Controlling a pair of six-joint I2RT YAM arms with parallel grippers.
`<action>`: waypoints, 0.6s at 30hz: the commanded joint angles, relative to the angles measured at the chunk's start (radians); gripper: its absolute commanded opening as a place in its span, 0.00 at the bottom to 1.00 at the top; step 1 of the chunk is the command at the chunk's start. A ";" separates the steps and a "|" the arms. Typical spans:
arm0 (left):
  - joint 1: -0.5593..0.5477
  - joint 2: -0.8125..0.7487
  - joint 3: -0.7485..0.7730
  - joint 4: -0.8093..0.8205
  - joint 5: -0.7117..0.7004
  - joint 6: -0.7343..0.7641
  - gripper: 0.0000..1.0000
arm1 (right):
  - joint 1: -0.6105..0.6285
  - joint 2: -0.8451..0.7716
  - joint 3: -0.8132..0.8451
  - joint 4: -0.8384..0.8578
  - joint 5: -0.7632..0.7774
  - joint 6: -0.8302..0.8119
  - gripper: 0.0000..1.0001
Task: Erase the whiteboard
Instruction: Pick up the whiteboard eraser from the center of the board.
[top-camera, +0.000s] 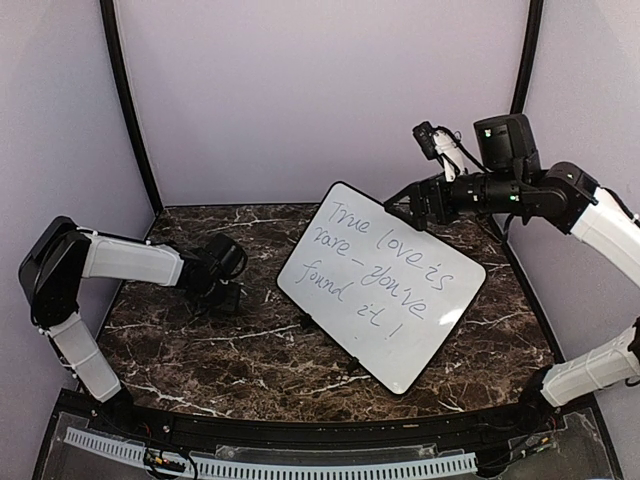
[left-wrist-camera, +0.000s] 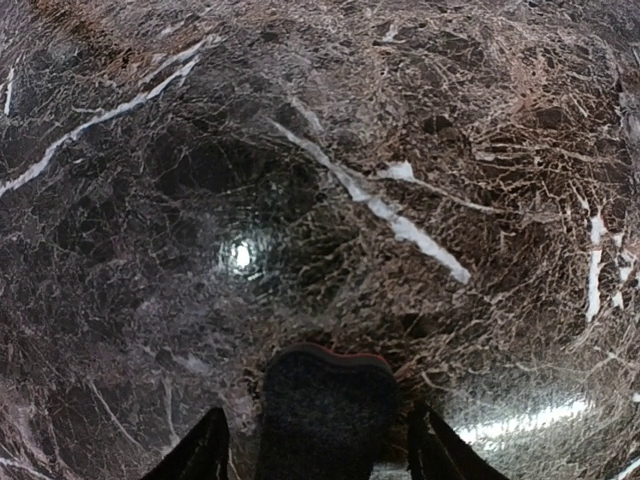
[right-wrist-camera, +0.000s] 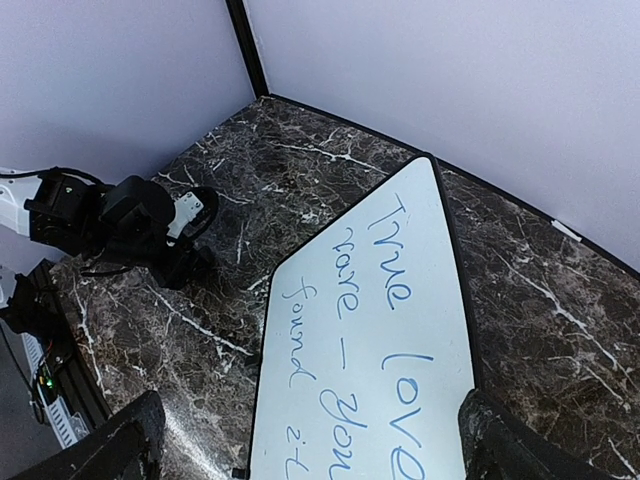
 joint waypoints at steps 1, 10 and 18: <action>0.006 0.008 -0.008 0.017 0.027 0.001 0.55 | 0.008 -0.029 -0.014 0.035 0.005 -0.008 0.99; 0.012 0.019 -0.020 0.013 0.045 -0.017 0.55 | 0.009 -0.029 -0.009 0.029 0.006 -0.013 0.99; 0.023 0.025 -0.020 0.005 0.038 -0.033 0.51 | 0.009 -0.025 -0.011 0.021 0.014 -0.014 0.99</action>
